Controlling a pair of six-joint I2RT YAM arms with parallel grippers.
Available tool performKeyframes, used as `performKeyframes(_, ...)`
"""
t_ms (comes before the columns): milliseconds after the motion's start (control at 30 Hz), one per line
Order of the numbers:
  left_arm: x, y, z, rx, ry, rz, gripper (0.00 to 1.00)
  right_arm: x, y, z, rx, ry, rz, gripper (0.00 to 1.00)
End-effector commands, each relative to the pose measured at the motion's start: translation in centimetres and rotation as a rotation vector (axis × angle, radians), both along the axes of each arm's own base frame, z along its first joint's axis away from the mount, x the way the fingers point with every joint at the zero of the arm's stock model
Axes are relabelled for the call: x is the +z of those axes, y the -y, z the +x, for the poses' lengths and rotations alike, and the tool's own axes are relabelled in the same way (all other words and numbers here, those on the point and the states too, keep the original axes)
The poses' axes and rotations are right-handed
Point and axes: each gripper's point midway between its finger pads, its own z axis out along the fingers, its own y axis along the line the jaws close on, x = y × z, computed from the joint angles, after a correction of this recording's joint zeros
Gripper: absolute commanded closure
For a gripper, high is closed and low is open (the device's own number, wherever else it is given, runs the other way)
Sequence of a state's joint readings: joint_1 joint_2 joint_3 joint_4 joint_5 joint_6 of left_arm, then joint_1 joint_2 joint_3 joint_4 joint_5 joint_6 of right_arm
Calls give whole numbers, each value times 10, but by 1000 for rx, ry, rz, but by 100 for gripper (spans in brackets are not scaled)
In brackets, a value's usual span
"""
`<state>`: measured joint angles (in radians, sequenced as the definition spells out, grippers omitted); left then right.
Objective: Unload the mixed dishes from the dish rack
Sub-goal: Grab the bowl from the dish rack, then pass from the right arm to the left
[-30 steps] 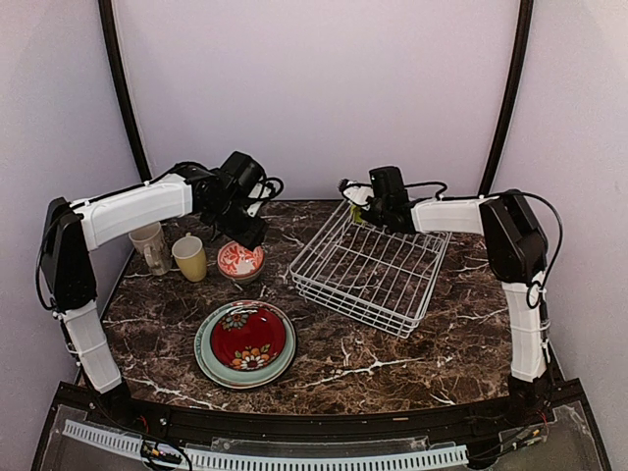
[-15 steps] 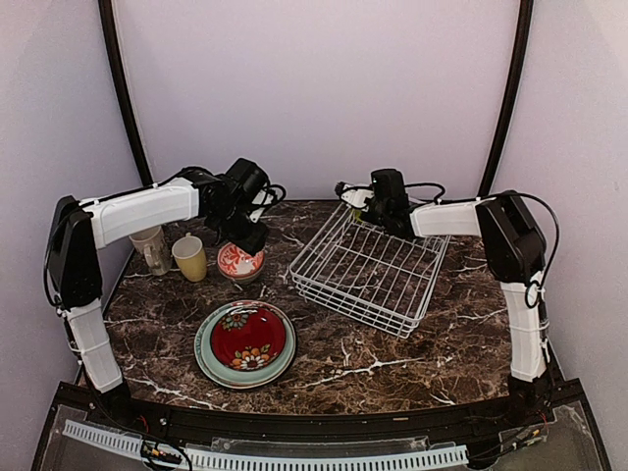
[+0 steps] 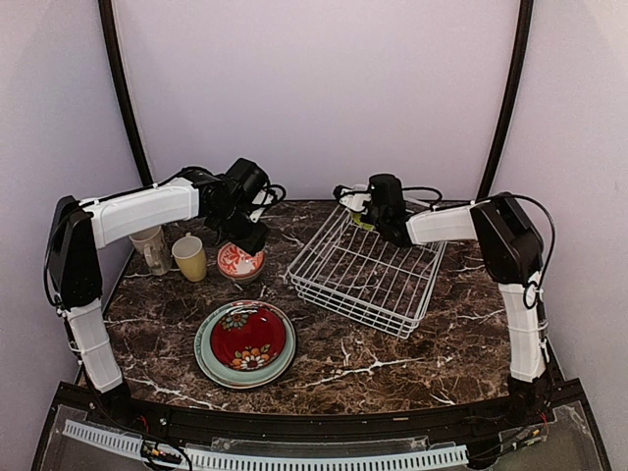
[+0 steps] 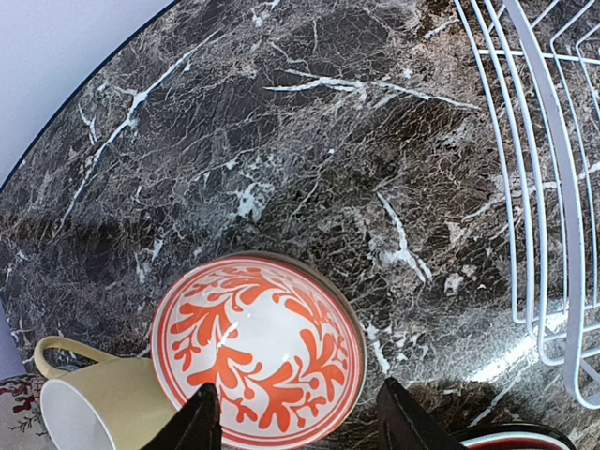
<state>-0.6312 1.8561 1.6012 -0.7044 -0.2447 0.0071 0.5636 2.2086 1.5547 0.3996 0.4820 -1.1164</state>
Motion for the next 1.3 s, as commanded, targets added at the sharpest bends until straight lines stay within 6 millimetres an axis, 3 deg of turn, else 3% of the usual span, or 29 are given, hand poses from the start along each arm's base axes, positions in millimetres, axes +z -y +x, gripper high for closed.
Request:
performKeyframes(0,2,-2,-4,-5,-6,1,44,56,11,-3,-102,208,19,100)
performKeyframes(200,6,1,-5,-8,-3,-19,44,90,28,-15,-178,301,46,100)
performKeyframes(467,18,10,-10,-23,-6,-98,43,104,52,-31,-272,255,215,100)
performKeyframes(600,31,23,-17,-58,-14,-192,41,96,41,-49,-226,-3,474,100)
performKeyframes(800,49,46,-31,-132,-35,-346,29,78,18,-88,-199,-376,836,100)
performKeyframes(867,54,52,-35,-151,-46,-387,19,72,8,-102,-189,-478,930,100)
performKeyframes(900,56,54,-36,-158,-49,-403,10,72,4,-108,-186,-515,980,100)
performKeyframes(967,60,61,-40,-184,-66,-445,7,71,-5,-120,-159,-582,1055,100)
performKeyframes(1267,87,88,-62,-305,-94,-648,9,78,-17,-151,-177,-639,1145,100)
